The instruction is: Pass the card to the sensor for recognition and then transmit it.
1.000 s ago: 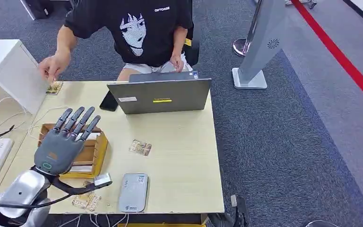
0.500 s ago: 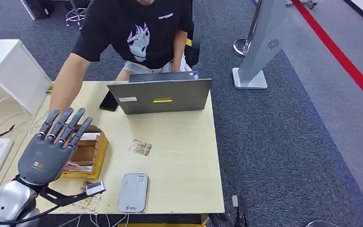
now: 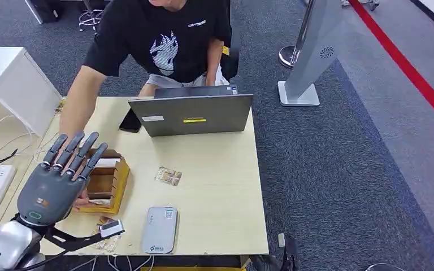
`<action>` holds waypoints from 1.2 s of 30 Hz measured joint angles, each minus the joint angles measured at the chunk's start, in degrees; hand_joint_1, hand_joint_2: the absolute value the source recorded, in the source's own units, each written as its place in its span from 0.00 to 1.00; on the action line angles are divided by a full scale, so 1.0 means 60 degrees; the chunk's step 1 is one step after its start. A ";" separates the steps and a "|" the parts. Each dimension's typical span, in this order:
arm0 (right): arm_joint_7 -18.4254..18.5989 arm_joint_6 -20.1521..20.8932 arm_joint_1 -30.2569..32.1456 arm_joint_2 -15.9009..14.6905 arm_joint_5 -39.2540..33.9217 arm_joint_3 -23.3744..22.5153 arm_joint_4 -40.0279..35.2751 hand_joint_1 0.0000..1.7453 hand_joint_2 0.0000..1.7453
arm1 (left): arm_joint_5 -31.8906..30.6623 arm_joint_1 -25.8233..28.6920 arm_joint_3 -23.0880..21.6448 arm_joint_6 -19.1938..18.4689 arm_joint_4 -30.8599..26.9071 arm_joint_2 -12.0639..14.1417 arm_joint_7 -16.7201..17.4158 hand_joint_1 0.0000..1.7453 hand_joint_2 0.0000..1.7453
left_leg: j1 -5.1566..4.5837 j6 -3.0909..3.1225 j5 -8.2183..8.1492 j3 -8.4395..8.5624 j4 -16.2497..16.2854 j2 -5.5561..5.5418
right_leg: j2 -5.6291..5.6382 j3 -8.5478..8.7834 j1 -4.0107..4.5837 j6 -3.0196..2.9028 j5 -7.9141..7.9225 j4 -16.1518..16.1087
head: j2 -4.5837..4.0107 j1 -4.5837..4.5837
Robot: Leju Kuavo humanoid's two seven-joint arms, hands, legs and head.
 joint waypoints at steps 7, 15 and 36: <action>0.0000 0.0000 0.0000 0.0000 0.0000 -0.0065 0.0000 0.00 1.00 | 0.0000 0.0000 0.0011 0.0011 0.0000 0.0000 -0.0044 0.00 1.00 | 0.0000 0.0000 0.0000 0.0000 0.0000 0.0000 | 0.0000 0.0000 0.0000 0.0000 0.0000 0.0000 | 0.0000 0.0000; 0.0000 0.0011 0.0005 0.0000 0.0000 -0.0113 0.0000 0.00 1.00 | -0.0011 0.0073 0.0015 0.0011 0.0000 0.0000 -0.0131 0.00 1.00 | 0.0000 0.0000 0.0000 0.0000 0.0000 0.0000 | 0.0000 0.0000 0.0000 0.0000 0.0000 0.0000 | 0.0000 0.0000; -0.0146 0.0077 0.0060 -0.0004 0.0000 -0.0357 0.0004 0.00 1.00 | 0.0270 0.1070 0.0029 -0.0412 0.0051 0.0397 0.0080 0.00 1.00 | 0.0000 0.0000 -0.0001 -0.0002 -0.0002 0.0000 | 0.0000 -0.0001 0.0000 0.0000 -0.0003 -0.0003 | 0.0000 0.0000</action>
